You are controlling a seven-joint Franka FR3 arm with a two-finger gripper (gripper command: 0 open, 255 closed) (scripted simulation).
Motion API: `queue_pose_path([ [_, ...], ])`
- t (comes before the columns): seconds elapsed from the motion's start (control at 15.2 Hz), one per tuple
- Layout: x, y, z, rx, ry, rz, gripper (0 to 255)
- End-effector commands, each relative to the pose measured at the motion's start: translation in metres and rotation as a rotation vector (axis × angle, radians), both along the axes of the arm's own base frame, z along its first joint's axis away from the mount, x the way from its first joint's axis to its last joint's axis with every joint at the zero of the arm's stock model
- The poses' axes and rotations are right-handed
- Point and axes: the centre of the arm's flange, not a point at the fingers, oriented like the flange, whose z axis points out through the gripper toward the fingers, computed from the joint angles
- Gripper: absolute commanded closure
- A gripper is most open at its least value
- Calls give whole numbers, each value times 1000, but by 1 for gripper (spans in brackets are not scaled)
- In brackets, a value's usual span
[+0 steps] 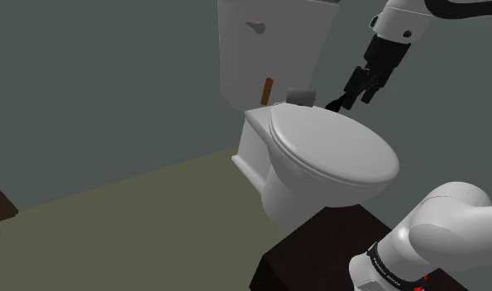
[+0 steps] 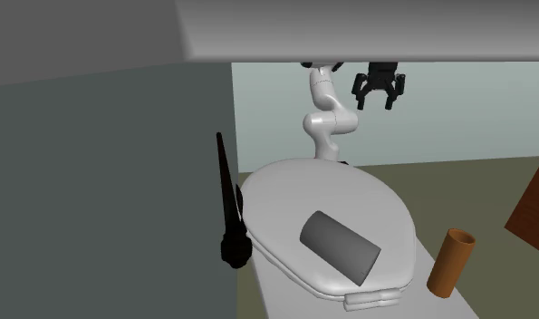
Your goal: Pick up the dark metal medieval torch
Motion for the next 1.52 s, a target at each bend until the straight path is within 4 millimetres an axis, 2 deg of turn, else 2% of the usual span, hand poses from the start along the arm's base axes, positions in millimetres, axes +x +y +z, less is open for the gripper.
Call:
queue_pose_path([
  [0.0, 0, 0, 0, 0, 0, 0, 0],
  [0.73, 71, -115, -47, -93, 199, 217, 0],
  [1.45, 156, -218, -99, -187, 397, 435, 0],
])
